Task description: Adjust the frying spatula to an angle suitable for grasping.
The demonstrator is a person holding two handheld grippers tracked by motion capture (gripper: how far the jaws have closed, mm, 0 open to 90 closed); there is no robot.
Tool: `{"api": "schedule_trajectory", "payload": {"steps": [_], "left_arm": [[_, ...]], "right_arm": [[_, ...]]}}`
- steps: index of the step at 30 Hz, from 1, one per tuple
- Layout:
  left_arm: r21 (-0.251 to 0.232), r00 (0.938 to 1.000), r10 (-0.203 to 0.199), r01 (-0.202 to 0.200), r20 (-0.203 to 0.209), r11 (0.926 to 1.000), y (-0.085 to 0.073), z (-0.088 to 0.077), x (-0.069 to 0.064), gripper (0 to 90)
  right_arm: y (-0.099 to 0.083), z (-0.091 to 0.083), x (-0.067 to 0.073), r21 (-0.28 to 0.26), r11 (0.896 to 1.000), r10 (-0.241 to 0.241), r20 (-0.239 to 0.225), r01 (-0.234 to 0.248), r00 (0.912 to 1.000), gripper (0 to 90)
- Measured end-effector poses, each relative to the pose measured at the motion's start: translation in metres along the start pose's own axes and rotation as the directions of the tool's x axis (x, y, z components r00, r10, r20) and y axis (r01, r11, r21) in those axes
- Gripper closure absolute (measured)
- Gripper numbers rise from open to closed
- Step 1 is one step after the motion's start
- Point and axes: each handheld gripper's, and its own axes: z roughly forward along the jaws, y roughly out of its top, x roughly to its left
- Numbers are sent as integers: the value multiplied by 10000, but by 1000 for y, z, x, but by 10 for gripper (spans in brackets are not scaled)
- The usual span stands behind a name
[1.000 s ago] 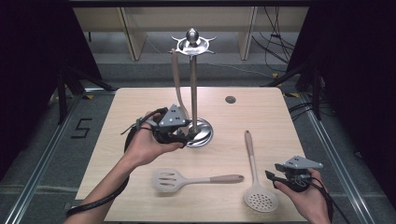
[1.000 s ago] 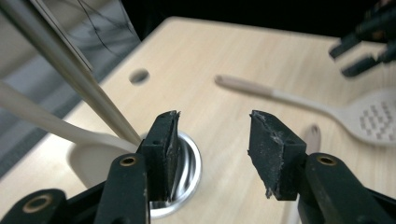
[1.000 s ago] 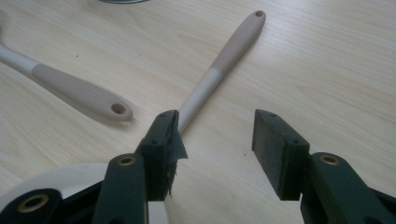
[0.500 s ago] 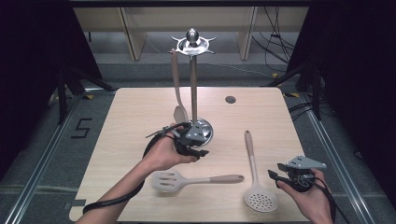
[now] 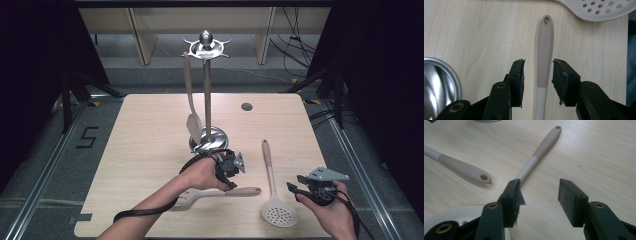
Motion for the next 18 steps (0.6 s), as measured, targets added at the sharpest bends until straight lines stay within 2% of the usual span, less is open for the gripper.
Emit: {"api": "schedule_trajectory", "payload": {"steps": [4,7,12,13,14,18], "left_arm": [[382,9997,84,-93,228,9992,3,10,-1,603],[482,9993,194,-210,332,9986,4,16,0,603],[555,9991,140,-162,393,9983,5,23,-1,599],[626,9989,145,-173,440,9979,5,24,-1,600],[665,9989,160,-189,436,9976,6,25,-1,600],[834,9984,132,-177,546,9964,6,31,-1,599]], "right_arm": [[0,0,0,17,10000,-12,-6,12,10000,526],[0,0,0,18,10000,-7,-6,7,10000,526],[0,0,0,72,10000,-32,15,31,10000,526],[-1,1,-1,-31,9998,-220,23,220,9998,525],[0,1,0,36,10000,-18,-10,18,10000,525],[0,0,0,86,10000,-11,1,11,10000,525]]}}
